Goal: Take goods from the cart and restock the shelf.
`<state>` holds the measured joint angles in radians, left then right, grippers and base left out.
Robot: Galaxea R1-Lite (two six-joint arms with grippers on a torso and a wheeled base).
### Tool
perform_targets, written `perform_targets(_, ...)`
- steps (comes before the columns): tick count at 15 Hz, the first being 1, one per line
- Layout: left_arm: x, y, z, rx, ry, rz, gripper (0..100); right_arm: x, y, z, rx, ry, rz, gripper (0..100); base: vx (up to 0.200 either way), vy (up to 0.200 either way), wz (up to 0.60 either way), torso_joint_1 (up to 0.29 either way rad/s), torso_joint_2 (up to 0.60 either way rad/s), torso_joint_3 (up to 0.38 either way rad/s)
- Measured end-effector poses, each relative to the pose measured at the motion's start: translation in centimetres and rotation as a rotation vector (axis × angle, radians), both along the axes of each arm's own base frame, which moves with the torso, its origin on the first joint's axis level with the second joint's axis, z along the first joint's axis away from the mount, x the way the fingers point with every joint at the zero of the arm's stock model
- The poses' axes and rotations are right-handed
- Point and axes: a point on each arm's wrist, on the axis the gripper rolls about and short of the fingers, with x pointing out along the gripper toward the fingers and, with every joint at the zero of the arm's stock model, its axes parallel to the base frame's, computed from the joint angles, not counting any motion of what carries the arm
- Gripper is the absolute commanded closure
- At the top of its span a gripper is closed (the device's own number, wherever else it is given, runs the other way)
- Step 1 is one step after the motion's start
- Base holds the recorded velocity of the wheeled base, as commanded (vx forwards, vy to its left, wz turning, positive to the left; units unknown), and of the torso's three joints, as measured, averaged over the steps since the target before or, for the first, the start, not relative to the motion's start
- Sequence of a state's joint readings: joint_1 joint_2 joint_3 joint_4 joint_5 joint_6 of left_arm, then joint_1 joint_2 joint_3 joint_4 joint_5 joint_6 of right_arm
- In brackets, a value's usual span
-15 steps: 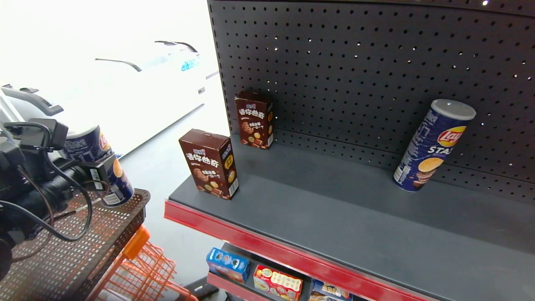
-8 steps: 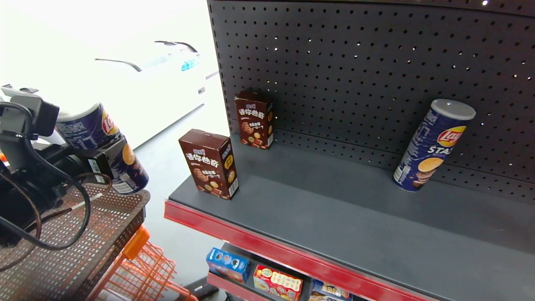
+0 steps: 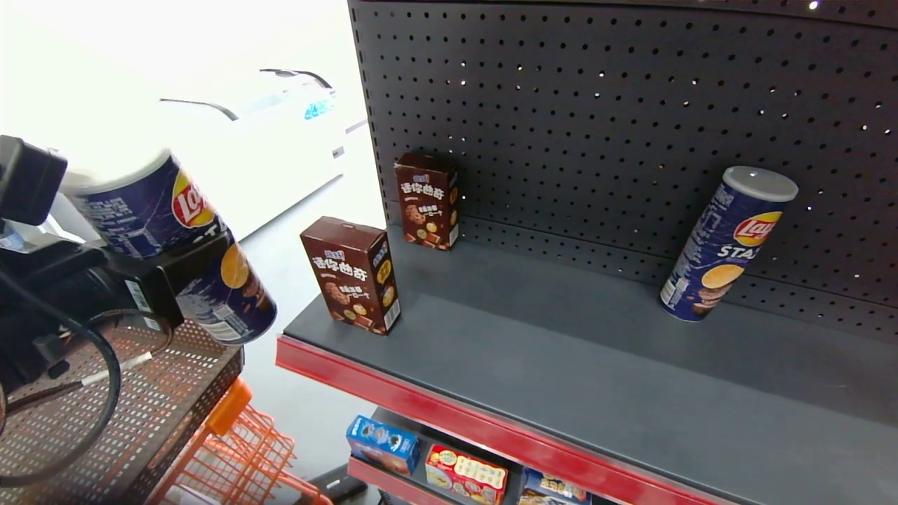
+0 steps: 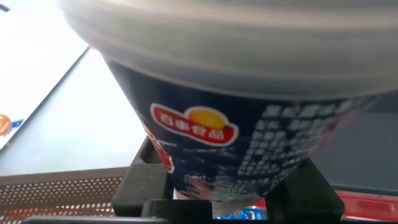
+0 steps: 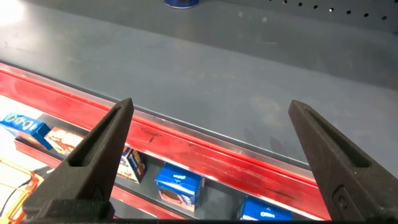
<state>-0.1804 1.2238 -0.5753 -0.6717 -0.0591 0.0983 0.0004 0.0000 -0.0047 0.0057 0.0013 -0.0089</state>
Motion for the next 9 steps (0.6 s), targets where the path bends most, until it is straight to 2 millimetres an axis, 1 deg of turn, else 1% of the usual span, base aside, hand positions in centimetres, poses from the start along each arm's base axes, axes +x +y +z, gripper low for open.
perform_targets(9,-2.2,-3.2,0.8,-0.024,-0.041,-0.207,100,0.0,0.0,0.0,0.0,0.0,0.0,0,0.0,0.0,0.0,0.0,0.0,0.0)
